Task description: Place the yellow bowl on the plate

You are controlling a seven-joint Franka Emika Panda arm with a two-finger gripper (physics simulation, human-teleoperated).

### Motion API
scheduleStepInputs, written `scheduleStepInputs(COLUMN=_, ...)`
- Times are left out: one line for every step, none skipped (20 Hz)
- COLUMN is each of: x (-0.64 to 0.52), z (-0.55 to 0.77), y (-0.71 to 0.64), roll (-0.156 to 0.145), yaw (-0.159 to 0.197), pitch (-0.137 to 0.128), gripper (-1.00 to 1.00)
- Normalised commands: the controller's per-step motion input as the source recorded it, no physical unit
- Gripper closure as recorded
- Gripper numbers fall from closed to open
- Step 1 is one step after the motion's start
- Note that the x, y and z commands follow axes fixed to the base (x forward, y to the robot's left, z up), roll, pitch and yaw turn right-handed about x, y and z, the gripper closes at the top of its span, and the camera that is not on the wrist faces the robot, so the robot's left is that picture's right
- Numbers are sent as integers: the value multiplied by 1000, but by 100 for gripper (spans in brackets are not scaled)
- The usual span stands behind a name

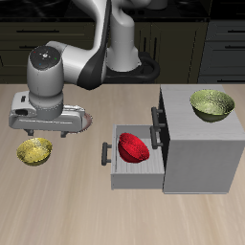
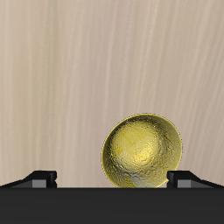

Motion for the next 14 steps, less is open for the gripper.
scheduleStepInputs(x=-61, z=-165, y=-65, roll=-46, yaw=61, pitch=31, gripper=-100)
scheduleStepInputs(x=-273, z=-194, y=-135, roll=-2, yaw=-101, pitch=15, gripper=-100)
scheduleStepInputs(x=-116, z=-210, y=-109, roll=-2, yaw=21, pitch=0, gripper=-100)
scheduleStepInputs(x=-10, z=-69, y=68, roll=-32, yaw=51, pitch=25, gripper=-100)
scheduleStepInputs(x=-155, z=-186, y=-5, roll=31, yaw=-120, pitch=23, gripper=-100)
scheduleStepInputs(x=-70, z=-200, y=117, roll=5, yaw=86, pitch=-1, gripper=-100)
scheduleStepInputs(x=-218, z=-618, y=45, roll=61, yaw=-66, pitch=30, gripper=-100)
scheduleStepInputs(x=-95, z=-336, y=-5, roll=-10, yaw=99, pitch=-33, gripper=-100)
scheduleStepInputs(x=-46, z=-314, y=-63, roll=-12, yaw=-60, pitch=69, gripper=-100)
scheduleStepInputs(x=-107, z=-383, y=39, roll=-34, yaw=-4, pitch=57, gripper=-100)
scheduleStepInputs(x=-51, z=-361, y=28, roll=29, yaw=8, pitch=41, gripper=-100)
scheduleStepInputs(x=-61, z=-139, y=-15, roll=-31, yaw=-2, pitch=18, gripper=-100)
scheduleStepInputs(x=-104, z=-244, y=113, roll=-8, yaw=-45, pitch=21, gripper=-100)
scheduleStepInputs(x=-46, z=-403, y=68, roll=-12, yaw=43, pitch=61, gripper=-100)
